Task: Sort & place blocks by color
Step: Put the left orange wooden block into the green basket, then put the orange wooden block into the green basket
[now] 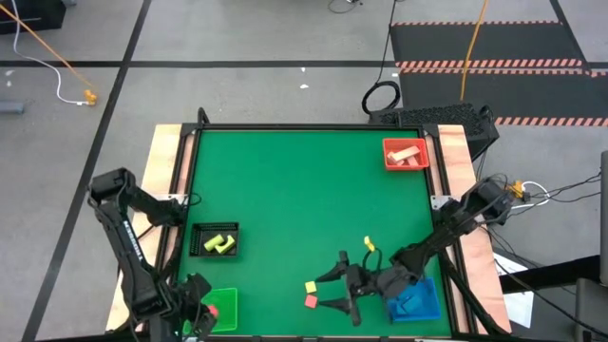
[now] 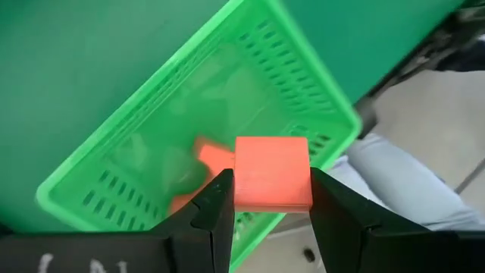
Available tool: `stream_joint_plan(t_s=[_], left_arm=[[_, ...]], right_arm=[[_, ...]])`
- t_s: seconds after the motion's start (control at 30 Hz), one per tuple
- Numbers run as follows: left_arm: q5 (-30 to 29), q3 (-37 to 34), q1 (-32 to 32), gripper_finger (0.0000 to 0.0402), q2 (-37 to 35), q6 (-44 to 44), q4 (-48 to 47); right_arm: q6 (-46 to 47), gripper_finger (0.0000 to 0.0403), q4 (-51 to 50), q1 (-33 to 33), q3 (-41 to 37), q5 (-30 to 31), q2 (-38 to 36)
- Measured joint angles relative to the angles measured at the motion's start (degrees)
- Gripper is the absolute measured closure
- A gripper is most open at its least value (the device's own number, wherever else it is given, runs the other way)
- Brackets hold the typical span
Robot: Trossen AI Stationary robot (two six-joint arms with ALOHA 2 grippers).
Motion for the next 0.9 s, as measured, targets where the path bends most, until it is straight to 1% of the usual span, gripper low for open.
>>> stream_joint_plan(t_s=[0.13,0.23,0.33,0.47,0.6,0.73,0.9], left_arm=[[2.5,0.0,0.0,0.0266,1.6,-1.4,-0.2],[2.7,0.0,0.0,0.0261,2.3,-1.4,-0.2],[2.7,0.0,0.0,0.0208,2.6,-1.4,-0.2],[2.7,0.0,0.2,0.0132,2.6,-1.4,-0.2],[2.7,0.0,0.4,0.0089,2.6,-1.1,0.3],[2.8,0.0,0.4,0.0072,2.6,-0.5,0.5],[2.7,0.0,1.1,0.0077,2.6,2.0,2.2]], right_arm=[[1.5,0.0136,-0.2,0.0,1.2,0.0,2.7],[3.0,0.0136,-0.4,0.2,1.3,0.0,3.7],[4.5,0.0136,-1.0,0.3,1.4,0.0,4.0],[6.3,0.0136,-4.9,0.3,1.4,0.0,4.0],[6.0,0.0136,-8.5,0.3,1.4,0.0,4.0],[3.2,0.0136,-10.0,0.3,1.4,0.0,4.0],[-4.2,0.0136,-9.6,0.7,1.4,0.1,5.1]])
